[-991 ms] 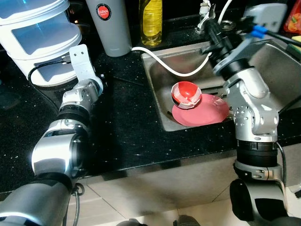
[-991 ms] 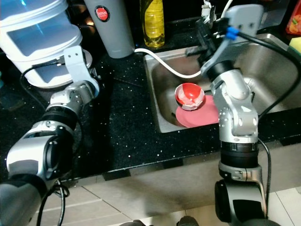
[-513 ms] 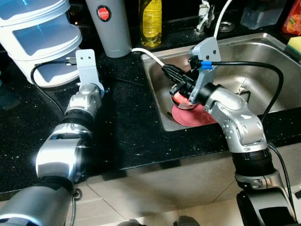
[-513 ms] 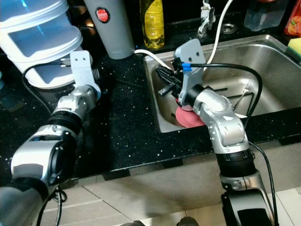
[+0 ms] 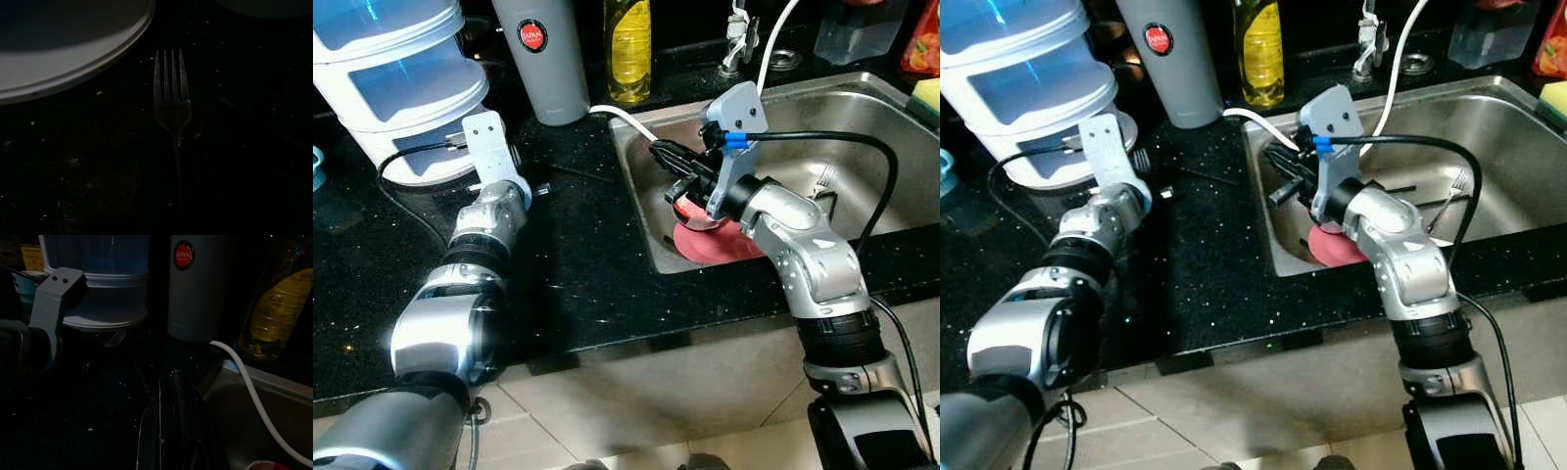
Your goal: Kitchen organization
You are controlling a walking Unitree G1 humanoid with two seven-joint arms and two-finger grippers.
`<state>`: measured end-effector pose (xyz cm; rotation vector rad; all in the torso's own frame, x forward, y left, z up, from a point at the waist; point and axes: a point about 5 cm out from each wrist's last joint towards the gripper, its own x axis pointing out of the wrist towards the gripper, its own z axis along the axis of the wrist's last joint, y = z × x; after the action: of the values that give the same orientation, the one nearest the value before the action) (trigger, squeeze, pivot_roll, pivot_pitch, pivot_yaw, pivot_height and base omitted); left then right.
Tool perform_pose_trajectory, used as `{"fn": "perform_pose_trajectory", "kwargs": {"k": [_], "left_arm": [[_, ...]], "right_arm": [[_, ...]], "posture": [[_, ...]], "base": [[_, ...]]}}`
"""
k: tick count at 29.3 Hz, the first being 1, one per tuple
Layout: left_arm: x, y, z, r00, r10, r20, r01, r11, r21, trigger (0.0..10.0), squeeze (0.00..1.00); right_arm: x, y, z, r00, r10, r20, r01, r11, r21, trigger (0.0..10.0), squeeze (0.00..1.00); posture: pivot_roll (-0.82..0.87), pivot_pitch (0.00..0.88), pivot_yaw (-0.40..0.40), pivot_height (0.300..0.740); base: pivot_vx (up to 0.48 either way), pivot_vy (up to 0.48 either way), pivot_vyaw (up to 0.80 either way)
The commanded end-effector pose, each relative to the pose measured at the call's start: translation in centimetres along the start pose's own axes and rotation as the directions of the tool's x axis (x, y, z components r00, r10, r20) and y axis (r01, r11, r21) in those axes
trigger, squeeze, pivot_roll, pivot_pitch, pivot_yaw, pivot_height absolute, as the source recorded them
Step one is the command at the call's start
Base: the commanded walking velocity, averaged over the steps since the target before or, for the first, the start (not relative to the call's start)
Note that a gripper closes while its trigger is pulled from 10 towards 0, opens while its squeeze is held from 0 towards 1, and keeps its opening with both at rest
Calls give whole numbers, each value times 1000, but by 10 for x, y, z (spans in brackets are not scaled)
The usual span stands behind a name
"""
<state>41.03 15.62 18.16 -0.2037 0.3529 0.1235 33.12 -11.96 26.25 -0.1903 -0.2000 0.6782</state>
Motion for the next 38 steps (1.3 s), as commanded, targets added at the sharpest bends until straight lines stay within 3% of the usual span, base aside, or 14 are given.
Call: {"fn": "perform_pose_trajectory", "kwargs": {"k": [1, 4, 5, 7, 8, 15, 20, 21, 23, 24, 30, 31, 32, 38], "left_arm": [[1, -2, -23, 999, -3, -48, 4, 1000, 19, 0, 0], [-2, -16, 2, 990, -84, 114, 77, 995, 65, 0, 0], [-8, -31, 19, 959, -184, 216, 162, 980, 115, 2941, 0], [-13, -42, 29, 928, -252, 275, 216, 964, 155, 2941, 0], [-19, -56, 35, 891, -339, 302, 287, 936, 205, 10000, 0], [-37, -118, 15, 737, -655, 168, 575, 738, 354, 10000, 0], [-37, -143, -12, 727, -686, -5, 664, 701, 260, 10000, 0], [-38, -147, -16, 717, -696, -29, 682, 694, 231, 10000, 243], [-39, -150, -19, 706, -707, -41, 698, 683, 216, 10000, 243], [-41, -153, -20, 686, -727, -45, 719, 667, 195, 10000, 1000], [-48, -156, -6, 619, -784, 51, 752, 610, 249, 10000, 1000], [-46, -154, -4, 647, -761, 53, 714, 629, 309, 10000, 773], [-43, -149, -1, 694, -717, 69, 644, 660, 388, 10000, 0], [-17, -99, 14, 919, -372, 130, 328, 905, 270, 10000, 0]], "right_arm": [[2, 3, 0, 1000, 11, 8, -11, 1000, 5, 10000, 0], [2, 2, 2, 1000, 3, 17, -3, 1000, 8, 10000, 0], [1, 1, 3, 1000, 1, 23, -2, 1000, 9, 10000, 0], [1, 1, 3, 1000, 1, 25, -1, 1000, 9, 10000, 0], [0, 0, 4, 1000, 0, 26, 0, 1000, 8, 10000, 0], [-3, -4, 4, 1000, -19, 20, 19, 1000, -6, 10000, 0], [-7, -3, 2, 999, -31, 10, 31, 999, -12, 10000, 0], [-8, -2, 1, 999, -36, 9, 36, 999, -13, 10000, 0], [-9, -2, 1, 999, -39, 9, 39, 999, -13, 10000, 0], [-9, -2, 1, 999, -43, 10, 43, 999, -13, 10000, 0], [-15, -4, 1, 998, -69, 12, 69, 998, -14, 10000, 0], [-15, -5, 1, 997, -71, 12, 71, 997, -14, 10000, 0], [-15, -5, 1, 997, -72, 12, 72, 997, -14, 10000, 0], [-10, -2, 5, 998, -50, 31, 50, 999, -14, 10000, 0]], "posture": [[-125, 14, 136, 740], [-127, 10, 137, 740], [-130, 9, 139, 740], [-133, 7, 139, 740], [-137, 3, 141, 740], [-170, 2, 165, 740], [-193, 3, 185, 740], [-202, 4, 192, 740], [-202, 4, 192, 740], [-213, 6, 201, 740], [-220, 8, 208, 740], [-216, 8, 206, 740], [-216, 8, 206, 740], [-199, 7, 188, 740]], "base": [[0, 0, 0], [0, 0, 0], [0, 0, 0], [0, 0, 0], [0, 0, 0], [0, 0, 0], [0, 0, 0], [0, 0, 0], [0, 0, 0], [0, 0, 0], [0, 0, 0], [0, 0, 0], [0, 0, 0], [0, 0, 0]]}}
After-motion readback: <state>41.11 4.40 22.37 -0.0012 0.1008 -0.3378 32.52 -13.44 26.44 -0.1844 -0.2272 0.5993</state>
